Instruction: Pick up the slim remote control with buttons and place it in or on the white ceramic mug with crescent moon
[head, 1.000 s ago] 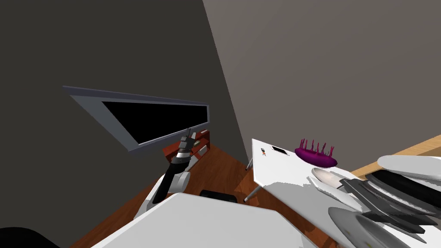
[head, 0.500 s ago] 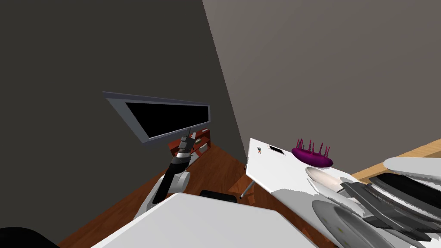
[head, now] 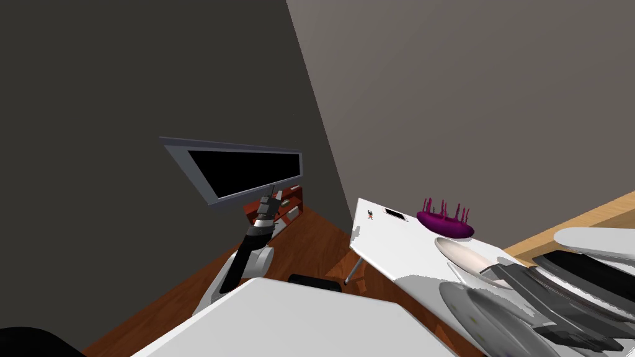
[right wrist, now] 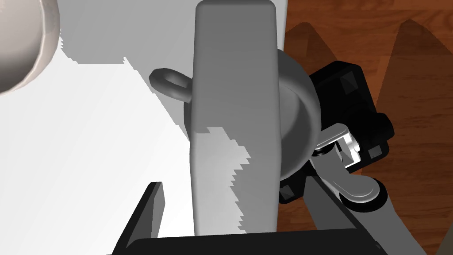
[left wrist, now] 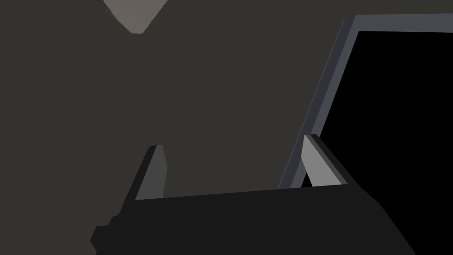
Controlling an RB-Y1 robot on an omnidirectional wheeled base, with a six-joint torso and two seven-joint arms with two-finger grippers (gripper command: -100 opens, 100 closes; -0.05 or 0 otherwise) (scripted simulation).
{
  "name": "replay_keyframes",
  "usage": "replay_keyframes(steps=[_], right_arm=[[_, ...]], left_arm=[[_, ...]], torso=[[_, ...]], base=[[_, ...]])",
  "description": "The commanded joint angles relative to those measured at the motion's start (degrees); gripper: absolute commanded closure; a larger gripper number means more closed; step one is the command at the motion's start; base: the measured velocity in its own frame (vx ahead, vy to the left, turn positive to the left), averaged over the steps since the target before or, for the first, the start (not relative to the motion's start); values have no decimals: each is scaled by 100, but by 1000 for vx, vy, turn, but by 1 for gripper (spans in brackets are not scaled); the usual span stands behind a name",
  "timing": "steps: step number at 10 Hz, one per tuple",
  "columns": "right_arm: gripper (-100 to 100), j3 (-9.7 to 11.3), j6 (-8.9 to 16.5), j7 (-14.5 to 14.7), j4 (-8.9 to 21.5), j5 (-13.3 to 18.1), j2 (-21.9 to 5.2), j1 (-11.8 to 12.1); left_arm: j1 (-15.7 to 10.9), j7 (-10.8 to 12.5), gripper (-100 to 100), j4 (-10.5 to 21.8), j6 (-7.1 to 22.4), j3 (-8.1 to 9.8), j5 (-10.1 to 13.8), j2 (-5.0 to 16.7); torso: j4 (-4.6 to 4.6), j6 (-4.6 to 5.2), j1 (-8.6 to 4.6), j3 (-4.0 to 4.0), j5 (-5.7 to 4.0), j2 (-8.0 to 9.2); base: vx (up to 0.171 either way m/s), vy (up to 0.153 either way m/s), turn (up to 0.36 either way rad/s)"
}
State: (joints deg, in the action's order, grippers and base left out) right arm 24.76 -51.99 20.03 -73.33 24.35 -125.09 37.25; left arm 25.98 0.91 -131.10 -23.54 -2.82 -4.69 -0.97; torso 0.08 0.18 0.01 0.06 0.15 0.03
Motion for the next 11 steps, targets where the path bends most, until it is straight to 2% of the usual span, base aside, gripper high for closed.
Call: replay_keyframes(steps=[1, 2, 3, 4, 8, 9, 10, 11], right_arm=[[-100, 0, 0, 0, 0, 0, 0, 0], [-100, 0, 0, 0, 0, 0, 0, 0], [0, 0, 0, 0, 0, 0, 0, 0], [-100, -18, -118, -32, -13, -63, -166, -64], [-100, -70, -473, -130, -54, -252, -666, -256], [-100, -79, -532, -146, -61, -283, -749, -288], [-100, -148, -488, -146, -31, -248, -680, -199], [0, -156, -505, -156, -31, -252, -692, -199]], left_arm=[[0, 0, 0, 0, 0, 0, 0, 0], [0, 0, 0, 0, 0, 0, 0, 0], [0, 0, 0, 0, 0, 0, 0, 0], [0, 0, 0, 0, 0, 0, 0, 0], [0, 0, 0, 0, 0, 0, 0, 0], [0, 0, 0, 0, 0, 0, 0, 0], [0, 0, 0, 0, 0, 0, 0, 0], [0, 0, 0, 0, 0, 0, 0, 0]], torso=[[0, 0, 0, 0, 0, 0], [0, 0, 2, -1, 0, -1], [0, 0, 2, -1, 1, -2], [-1, 0, 3, -1, 1, -2], [1, 0, -5, 2, 0, 3], [2, 1, -5, 3, 0, 5], [1, 0, -4, 2, 0, 4], [0, 0, -1, 1, -1, 1]], base=[[0, 0, 0], [0, 0, 0], [0, 0, 0], [-7, -14, -71], [-14, -26, -80], [-13, -25, -65], [-3, -10, -4], [0, 0, 0]])
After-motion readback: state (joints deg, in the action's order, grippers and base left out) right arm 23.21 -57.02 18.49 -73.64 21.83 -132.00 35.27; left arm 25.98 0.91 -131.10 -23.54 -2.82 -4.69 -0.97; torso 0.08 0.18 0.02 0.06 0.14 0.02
